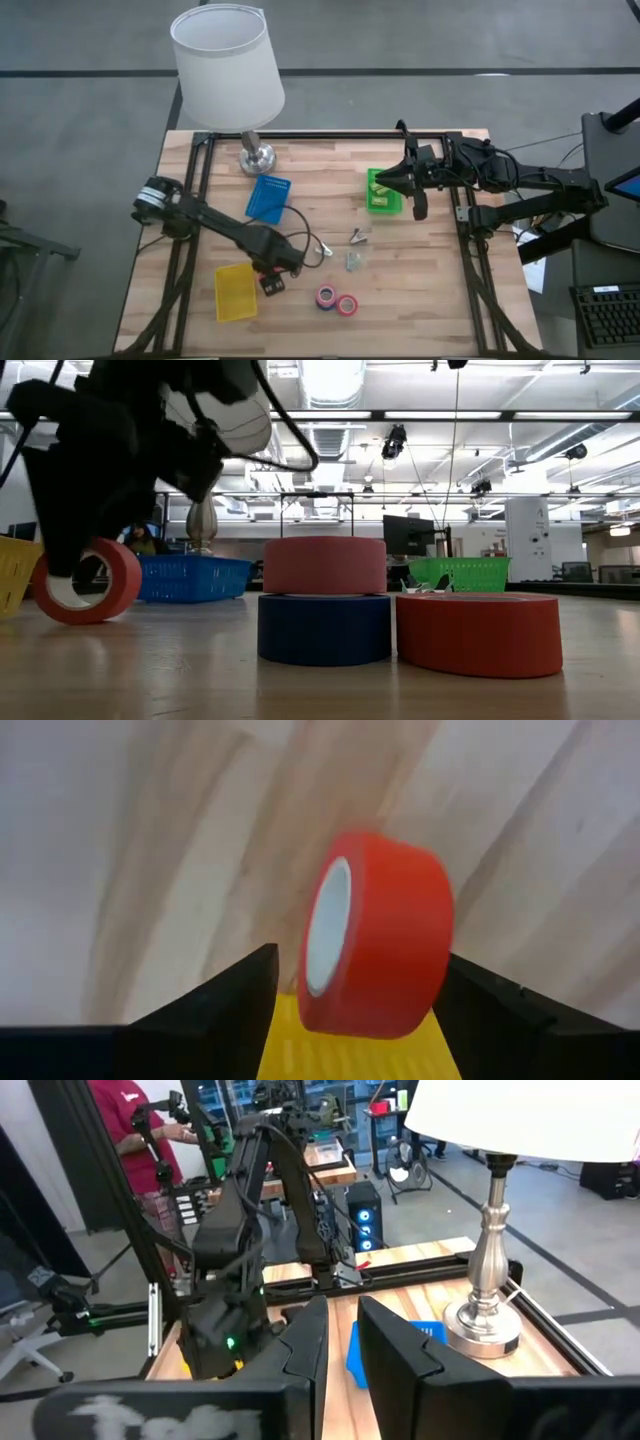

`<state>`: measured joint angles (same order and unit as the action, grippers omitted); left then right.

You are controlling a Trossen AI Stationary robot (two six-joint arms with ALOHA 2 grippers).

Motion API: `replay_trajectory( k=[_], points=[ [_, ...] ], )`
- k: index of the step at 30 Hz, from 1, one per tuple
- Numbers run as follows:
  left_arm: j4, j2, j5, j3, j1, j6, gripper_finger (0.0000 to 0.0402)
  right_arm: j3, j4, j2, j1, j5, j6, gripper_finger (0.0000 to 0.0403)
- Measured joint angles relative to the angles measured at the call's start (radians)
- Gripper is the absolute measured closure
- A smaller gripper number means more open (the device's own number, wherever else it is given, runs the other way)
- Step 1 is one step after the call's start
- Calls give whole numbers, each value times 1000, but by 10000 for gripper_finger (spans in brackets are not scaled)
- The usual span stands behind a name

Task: Pick and place Stapler, Stapler remover, tape
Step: Put the top orange tape into the yellow bin

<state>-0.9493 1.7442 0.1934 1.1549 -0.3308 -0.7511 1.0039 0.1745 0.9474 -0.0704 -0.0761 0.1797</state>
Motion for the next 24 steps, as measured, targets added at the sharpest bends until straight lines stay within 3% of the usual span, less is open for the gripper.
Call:
replay_trajectory(
  k=[3, 10, 18, 24],
  points=[
    [3, 19, 36, 0, 1, 10, 178, 0, -1, 0, 0, 0, 0, 345],
    [28, -23, 11, 0, 4, -1, 299, 0, -1, 3, 0, 0, 0, 342],
    [14, -159, -35, 0, 8, -87, 297, 0, 1, 16, 0, 0, 1, 351],
    [-151, -307, -12, 3, -35, -166, 280, 0, -2, 18, 0, -1, 1, 346]
  ],
)
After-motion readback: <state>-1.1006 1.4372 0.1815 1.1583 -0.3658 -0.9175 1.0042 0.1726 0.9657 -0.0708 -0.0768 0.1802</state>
